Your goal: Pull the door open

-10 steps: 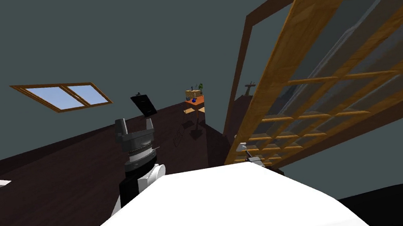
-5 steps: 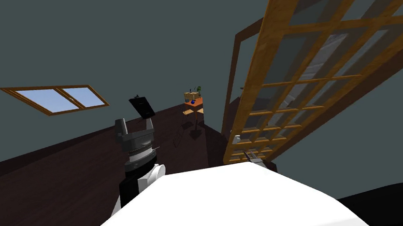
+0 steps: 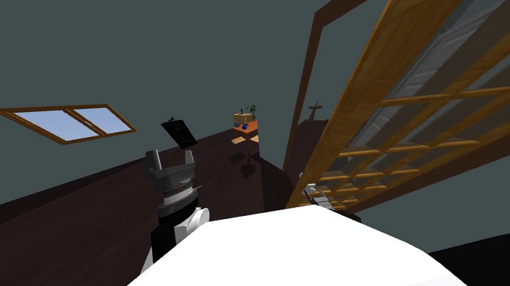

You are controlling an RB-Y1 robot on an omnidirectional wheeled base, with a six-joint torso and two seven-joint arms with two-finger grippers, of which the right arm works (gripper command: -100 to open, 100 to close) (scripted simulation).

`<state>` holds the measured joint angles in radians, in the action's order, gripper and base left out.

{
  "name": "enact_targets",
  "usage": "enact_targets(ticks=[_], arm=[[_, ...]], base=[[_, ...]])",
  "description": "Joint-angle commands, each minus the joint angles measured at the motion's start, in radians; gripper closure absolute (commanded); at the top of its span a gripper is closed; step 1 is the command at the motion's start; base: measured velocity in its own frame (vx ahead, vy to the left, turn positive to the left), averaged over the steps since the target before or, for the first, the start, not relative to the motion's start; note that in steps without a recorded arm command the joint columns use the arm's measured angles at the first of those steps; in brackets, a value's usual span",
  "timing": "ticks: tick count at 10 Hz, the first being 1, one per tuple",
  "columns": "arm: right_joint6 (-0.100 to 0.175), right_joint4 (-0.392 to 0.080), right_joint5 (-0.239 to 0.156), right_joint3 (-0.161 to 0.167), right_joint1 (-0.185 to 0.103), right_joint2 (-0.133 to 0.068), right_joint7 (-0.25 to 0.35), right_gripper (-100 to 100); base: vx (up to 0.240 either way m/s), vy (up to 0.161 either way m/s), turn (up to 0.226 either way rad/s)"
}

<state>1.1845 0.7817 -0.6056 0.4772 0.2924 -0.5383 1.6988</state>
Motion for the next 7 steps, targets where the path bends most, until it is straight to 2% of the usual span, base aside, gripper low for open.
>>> enact_targets(ticks=[1, 6, 7], arm=[[0.003, -0.001, 0.000, 0.001, 0.002, -0.001, 0.002, 100], [0.003, -0.001, 0.000, 0.001, 0.002, -0.001, 0.002, 100], [0.036, -0.024, 0.013, 0.020, 0.013, -0.006, 0.015, 100]], base=[[-0.013, -0.003, -0.011], [-0.022, 0.000, 0.000], [-0.059, -0.027, 0.064]])
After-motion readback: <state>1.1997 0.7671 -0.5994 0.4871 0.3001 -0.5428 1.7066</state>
